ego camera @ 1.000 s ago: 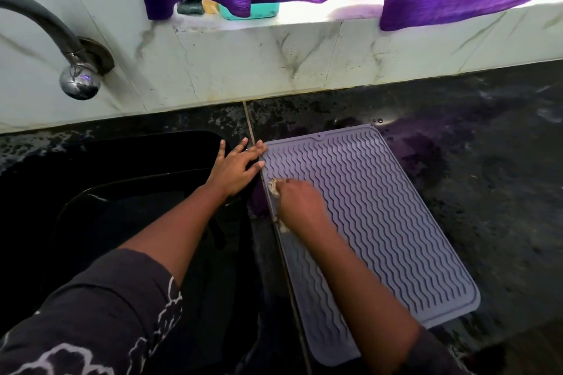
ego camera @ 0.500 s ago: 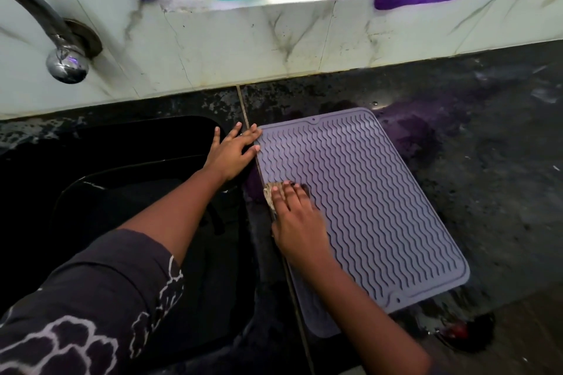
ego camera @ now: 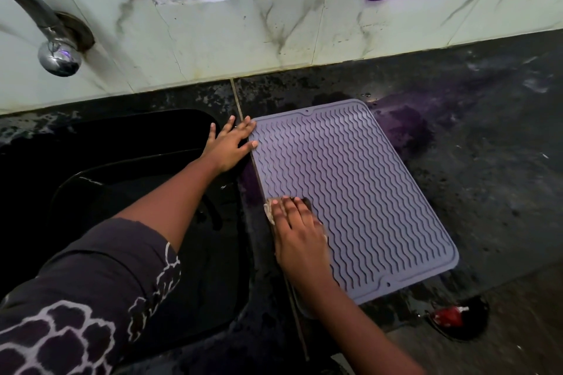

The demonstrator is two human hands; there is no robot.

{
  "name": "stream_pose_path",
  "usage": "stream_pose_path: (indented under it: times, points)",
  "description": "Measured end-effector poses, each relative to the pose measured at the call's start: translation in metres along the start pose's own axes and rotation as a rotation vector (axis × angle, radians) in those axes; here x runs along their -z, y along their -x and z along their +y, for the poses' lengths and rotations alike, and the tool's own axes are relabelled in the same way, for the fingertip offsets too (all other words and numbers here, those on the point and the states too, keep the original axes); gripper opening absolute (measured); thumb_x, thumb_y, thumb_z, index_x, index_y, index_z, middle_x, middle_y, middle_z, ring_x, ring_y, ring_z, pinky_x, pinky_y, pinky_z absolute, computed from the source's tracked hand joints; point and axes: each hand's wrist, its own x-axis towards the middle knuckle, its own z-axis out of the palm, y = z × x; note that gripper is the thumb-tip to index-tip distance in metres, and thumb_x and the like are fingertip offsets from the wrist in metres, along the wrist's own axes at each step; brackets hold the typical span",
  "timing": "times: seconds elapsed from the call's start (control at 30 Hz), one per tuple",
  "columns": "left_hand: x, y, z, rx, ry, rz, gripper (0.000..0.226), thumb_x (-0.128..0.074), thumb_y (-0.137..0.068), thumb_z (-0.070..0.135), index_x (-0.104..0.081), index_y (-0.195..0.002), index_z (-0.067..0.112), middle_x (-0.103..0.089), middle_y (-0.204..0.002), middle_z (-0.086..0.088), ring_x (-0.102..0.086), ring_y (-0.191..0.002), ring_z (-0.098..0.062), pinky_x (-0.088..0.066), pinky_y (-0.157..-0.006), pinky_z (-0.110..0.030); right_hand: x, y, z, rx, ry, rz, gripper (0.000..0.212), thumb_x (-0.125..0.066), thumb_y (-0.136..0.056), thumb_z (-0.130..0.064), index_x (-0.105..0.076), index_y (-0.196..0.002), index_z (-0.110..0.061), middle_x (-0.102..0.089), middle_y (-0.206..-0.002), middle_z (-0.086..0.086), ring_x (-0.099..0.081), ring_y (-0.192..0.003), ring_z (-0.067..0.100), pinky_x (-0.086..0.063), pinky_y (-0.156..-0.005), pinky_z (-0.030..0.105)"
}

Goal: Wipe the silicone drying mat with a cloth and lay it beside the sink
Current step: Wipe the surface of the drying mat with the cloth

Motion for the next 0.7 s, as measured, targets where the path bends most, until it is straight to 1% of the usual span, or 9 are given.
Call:
stream_pose_path:
  times: [0.1, 0.13, 0.2, 0.27, 0.33, 0.43, 0.53, 0.63, 0.7]
  points:
    - [0.004, 0.002, 0.006, 0.020, -0.045, -0.025, 0.059, -0.031, -0.096, 0.052, -0.011, -0.149, 0.035, -0.003, -0.158, 0.013, 0.007, -0.145, -0.015, 0.016, -0.111, -0.048, 0.008, -0.009, 0.000, 0.031, -0.055, -0.118, 0.061, -0.052, -0.089, -0.022, -0.026, -0.144, -0.018, -0.035, -0.148, 0.007, -0.027, -0.137, 0.026, -0.031, -0.107, 0.042]
    - [0.004, 0.003, 0.009, 0.032, -0.066, -0.029, 0.059, -0.030, -0.097, 0.051, -0.009, -0.149, 0.033, -0.002, -0.159, 0.011, 0.007, -0.146, -0.016, 0.015, -0.111, -0.048, 0.012, -0.014, 0.002, 0.034, -0.091, -0.152, 0.063, -0.057, -0.087, -0.019, -0.028, -0.143, -0.019, -0.037, -0.146, 0.007, -0.031, -0.133, 0.027, -0.034, -0.104, 0.041]
    - [0.005, 0.006, 0.016, 0.052, -0.094, -0.015, 0.060, -0.030, -0.098, 0.047, -0.005, -0.150, 0.030, 0.000, -0.159, 0.008, 0.006, -0.146, -0.016, 0.014, -0.112, -0.048, 0.029, -0.037, 0.009, -0.029, -0.220, -0.151, 0.056, -0.060, -0.085, -0.014, -0.039, -0.137, -0.021, -0.050, -0.131, 0.007, -0.048, -0.113, 0.023, -0.045, -0.089, 0.037]
    - [0.001, 0.011, 0.023, 0.066, -0.099, 0.005, 0.062, -0.032, -0.099, 0.043, -0.002, -0.150, 0.027, 0.000, -0.159, 0.007, 0.005, -0.146, -0.016, 0.014, -0.112, -0.047, 0.043, -0.071, 0.013, -0.067, -0.283, -0.043, 0.054, -0.060, -0.084, -0.014, -0.041, -0.135, -0.020, -0.053, -0.126, 0.008, -0.050, -0.106, 0.023, -0.043, -0.083, 0.035]
    - [-0.005, 0.016, 0.028, 0.085, -0.104, 0.000, 0.061, -0.030, -0.099, 0.042, -0.002, -0.150, 0.026, 0.002, -0.159, 0.007, 0.006, -0.146, -0.016, 0.013, -0.112, -0.047, 0.045, -0.107, 0.016, -0.023, -0.218, 0.031, 0.060, -0.062, -0.083, -0.012, -0.037, -0.138, -0.014, -0.046, -0.137, 0.012, -0.041, -0.121, 0.029, -0.039, -0.095, 0.038]
    - [-0.010, 0.019, 0.028, 0.113, -0.099, -0.020, 0.058, -0.023, -0.100, 0.043, 0.001, -0.150, 0.026, 0.007, -0.159, 0.008, 0.009, -0.145, -0.015, 0.012, -0.113, -0.047, 0.032, -0.137, 0.012, 0.032, -0.033, -0.069, 0.059, -0.053, -0.089, -0.013, -0.029, -0.142, -0.012, -0.035, -0.146, 0.014, -0.029, -0.133, 0.029, -0.033, -0.107, 0.041]
    - [-0.011, 0.017, 0.025, 0.108, -0.099, -0.023, 0.058, -0.020, -0.100, 0.044, 0.003, -0.150, 0.027, 0.008, -0.159, 0.009, 0.009, -0.145, -0.013, 0.013, -0.112, -0.047, 0.023, -0.119, 0.008, -0.008, 0.019, -0.085, 0.054, -0.044, -0.093, -0.013, -0.024, -0.143, -0.011, -0.029, -0.149, 0.013, -0.024, -0.137, 0.030, -0.037, -0.104, 0.049]
    - [-0.013, 0.018, 0.023, 0.105, -0.082, -0.014, 0.057, -0.020, -0.100, 0.045, 0.003, -0.149, 0.029, 0.008, -0.158, 0.011, 0.010, -0.145, -0.011, 0.014, -0.112, -0.046, 0.024, -0.071, 0.009, 0.001, 0.033, -0.140, 0.062, -0.055, -0.087, -0.013, -0.025, -0.141, -0.008, -0.036, -0.144, 0.016, -0.032, -0.131, 0.033, -0.043, -0.099, 0.047]
    - [-0.014, 0.018, 0.023, 0.107, -0.063, -0.007, 0.057, -0.020, -0.100, 0.045, 0.004, -0.149, 0.030, 0.009, -0.158, 0.012, 0.011, -0.145, -0.011, 0.014, -0.112, -0.046, 0.030, -0.063, 0.014, 0.023, 0.025, -0.232, 0.058, -0.067, -0.081, -0.016, -0.040, -0.131, -0.007, -0.051, -0.129, 0.016, -0.047, -0.117, 0.031, -0.045, -0.092, 0.041]
